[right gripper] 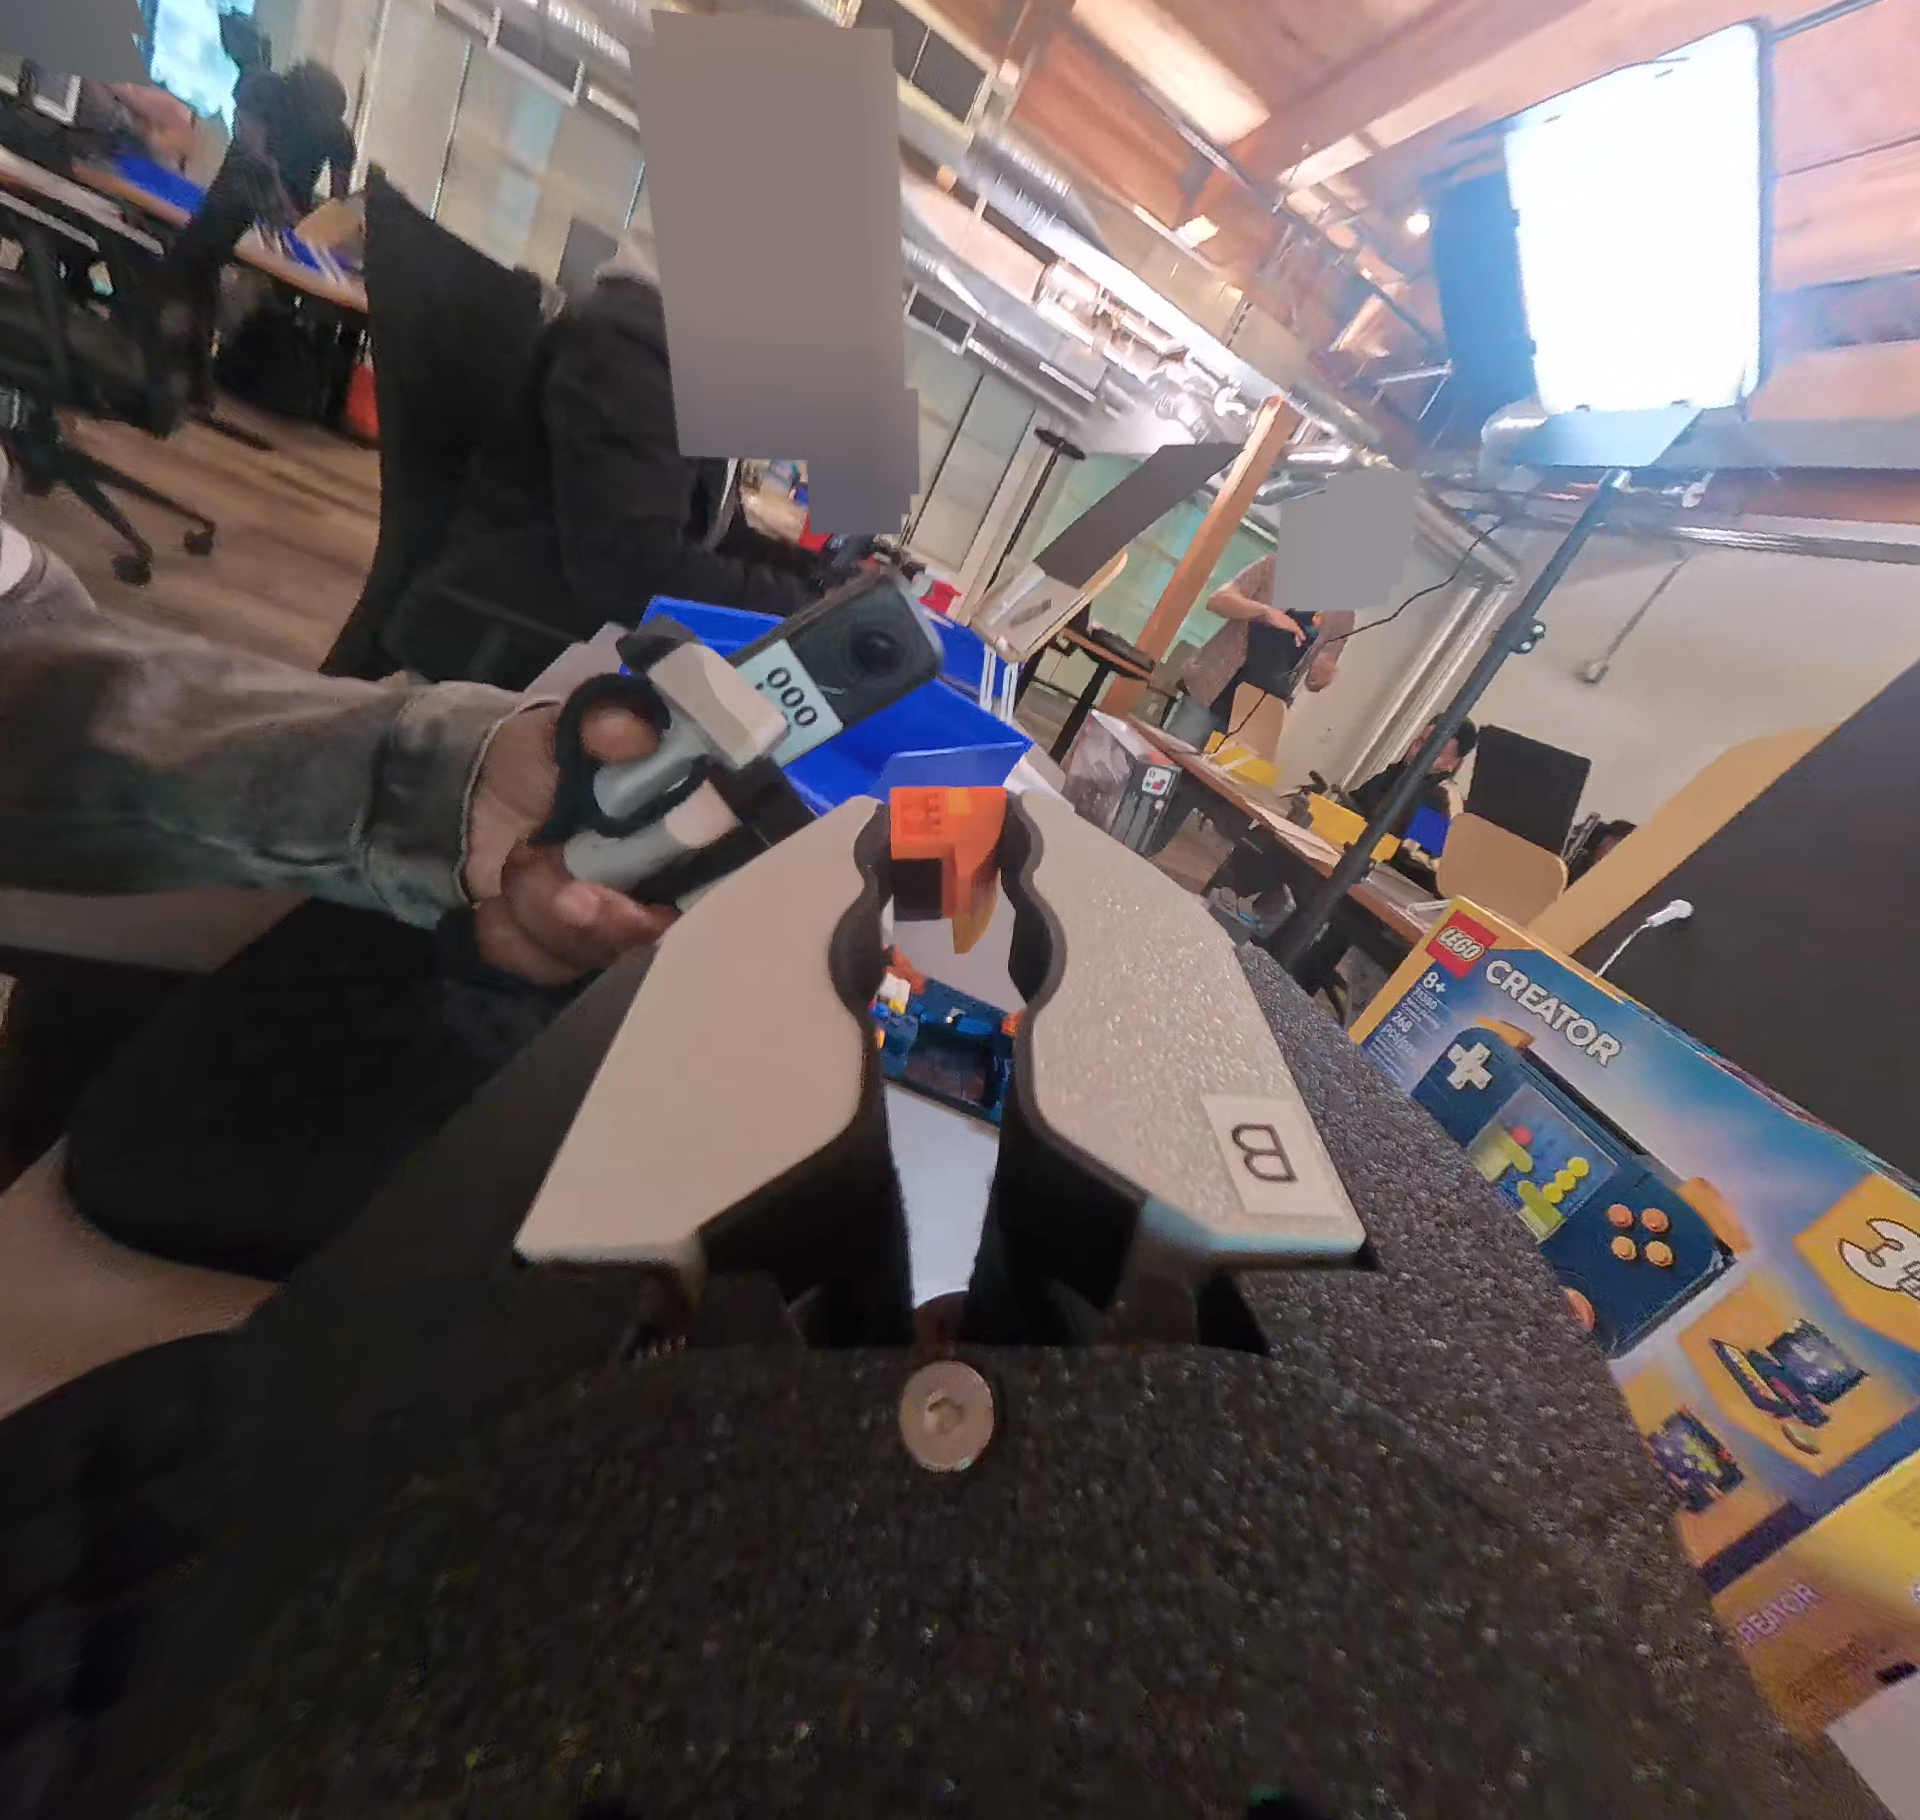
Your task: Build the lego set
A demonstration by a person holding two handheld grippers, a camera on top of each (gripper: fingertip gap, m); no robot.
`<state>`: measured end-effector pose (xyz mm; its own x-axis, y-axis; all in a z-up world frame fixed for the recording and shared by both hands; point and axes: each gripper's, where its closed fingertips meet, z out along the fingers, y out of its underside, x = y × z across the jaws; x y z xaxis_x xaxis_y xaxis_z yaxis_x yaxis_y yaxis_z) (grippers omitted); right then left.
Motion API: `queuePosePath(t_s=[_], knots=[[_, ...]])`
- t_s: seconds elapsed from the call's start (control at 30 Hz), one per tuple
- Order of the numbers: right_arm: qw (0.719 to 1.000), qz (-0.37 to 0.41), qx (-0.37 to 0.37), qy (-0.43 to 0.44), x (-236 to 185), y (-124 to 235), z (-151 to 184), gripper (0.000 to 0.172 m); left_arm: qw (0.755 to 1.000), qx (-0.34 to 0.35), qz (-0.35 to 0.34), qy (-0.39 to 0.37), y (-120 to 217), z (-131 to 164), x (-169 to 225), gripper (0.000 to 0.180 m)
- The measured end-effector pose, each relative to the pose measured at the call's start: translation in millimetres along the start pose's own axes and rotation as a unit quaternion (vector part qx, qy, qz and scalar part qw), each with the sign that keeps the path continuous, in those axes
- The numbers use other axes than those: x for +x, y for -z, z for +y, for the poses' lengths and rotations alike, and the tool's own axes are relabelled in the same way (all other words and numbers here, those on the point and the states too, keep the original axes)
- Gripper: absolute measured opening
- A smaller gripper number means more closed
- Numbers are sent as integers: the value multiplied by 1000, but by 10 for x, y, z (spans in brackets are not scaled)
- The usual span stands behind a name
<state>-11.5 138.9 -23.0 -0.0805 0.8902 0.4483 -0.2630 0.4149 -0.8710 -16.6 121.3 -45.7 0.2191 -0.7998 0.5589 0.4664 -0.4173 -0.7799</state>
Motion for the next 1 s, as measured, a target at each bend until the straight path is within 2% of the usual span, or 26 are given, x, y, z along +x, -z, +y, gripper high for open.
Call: queuePosePath(t_s=[0.1, 0.2, 0.3, 0.4, 0.53, 0.57, 0.6, 0.67, 0.73, 0.83, 0.93, 1.0], knots=[[999, 9, -14, 48, -16, 13, 13, 20, 1000, 15, 4, 7, -73, -41, -2, 38], [993, 17, -32, 112, -79, -16, 11, 20, 1000, -3, 15, 3, -202, -4, 21, 37], [978, 16, -58, 199, -162, -36, 51, 20, 999, -21, 29, 4, -282, 41, 37, 27], [972, 13, -62, 228, -230, -50, 80, 20, 999, -20, 45, 5, -294, 37, 64, 17], [952, 33, -81, 292, -295, -64, 107, 20, 997, -52, 30, -52, -245, 102, 60, 17], [952, 42, -85, 290, -310, -68, 113, 27, 996, -56, 28, -70, -218, 95, 60, 17], [958, 51, -89, 268, -322, -67, 126, 45, 994, -56, 25, -86, -183, 54, 55, 17], [979, 57, -85, 175, -352, -41, 190, 59, 989, -59, 4, -133, -99, -57, -5, 16], [993, 67, -76, 68, -323, 7, 299, 64, 976, -74, -20, -203, -32, -138, -92, 16], [990, 77, -101, -55, -148, 54, 522, 63, 949, -84, -52, -299, -1, -196, -261, 16], [975, 56, -89, -196, -133, 48, 627, 64, 941, 12, -54, -334, 20, -308, -346, 16], [968, 47, -72, -235, -161, 37, 611, 62, 944, 61, -50, -319, 110, -435, -290, 17]])
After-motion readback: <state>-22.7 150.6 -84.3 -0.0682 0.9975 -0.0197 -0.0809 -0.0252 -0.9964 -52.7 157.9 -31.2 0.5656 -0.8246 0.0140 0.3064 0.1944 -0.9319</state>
